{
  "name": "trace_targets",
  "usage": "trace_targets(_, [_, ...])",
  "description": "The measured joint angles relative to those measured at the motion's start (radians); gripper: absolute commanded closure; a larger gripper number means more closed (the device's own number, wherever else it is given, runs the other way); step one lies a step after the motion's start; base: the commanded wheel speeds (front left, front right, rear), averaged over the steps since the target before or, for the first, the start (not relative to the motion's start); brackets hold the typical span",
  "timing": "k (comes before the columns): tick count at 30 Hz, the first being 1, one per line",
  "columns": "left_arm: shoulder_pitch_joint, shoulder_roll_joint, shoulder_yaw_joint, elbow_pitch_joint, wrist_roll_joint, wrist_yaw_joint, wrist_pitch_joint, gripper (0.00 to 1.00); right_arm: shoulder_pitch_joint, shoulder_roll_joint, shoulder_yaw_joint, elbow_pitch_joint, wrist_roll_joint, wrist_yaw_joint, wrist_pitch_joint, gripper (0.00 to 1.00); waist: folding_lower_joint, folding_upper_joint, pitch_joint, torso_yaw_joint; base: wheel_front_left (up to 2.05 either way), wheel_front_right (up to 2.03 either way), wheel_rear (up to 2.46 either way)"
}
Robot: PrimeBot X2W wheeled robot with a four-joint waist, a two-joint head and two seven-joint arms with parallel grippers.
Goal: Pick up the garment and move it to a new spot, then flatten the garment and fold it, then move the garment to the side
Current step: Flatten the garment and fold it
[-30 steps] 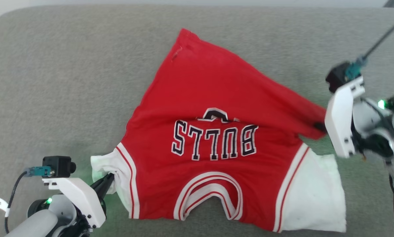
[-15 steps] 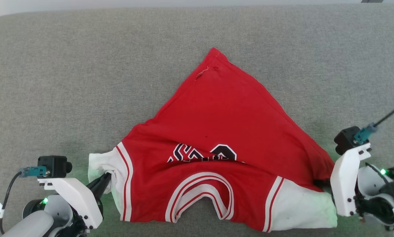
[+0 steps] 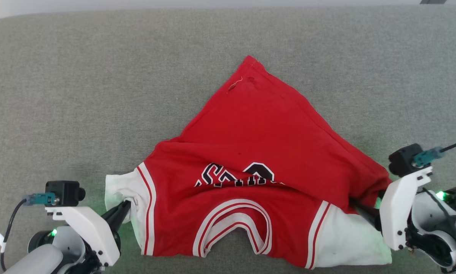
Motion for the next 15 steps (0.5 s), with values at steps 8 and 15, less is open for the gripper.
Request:
trace_targets(8, [0.02,0.007,-0.004,-0.015,-0.004,0.008,0.001,1.0,0.02,0.009,-0.091,-0.271,-0.028,-0.002,0.021,0.0,0.0,0.0,-0.023,0.007,0.0,0.0,0.0])
trace_targets(15, [0.016,-0.011,-0.017,-0.026,0.004,0.007,0.01,1.0,-0.098,0.027,-0.078,-0.353,-0.075,-0.002,-0.068,0.0,0.0,0.0,-0.02,0.042,0.0,0.0,0.0])
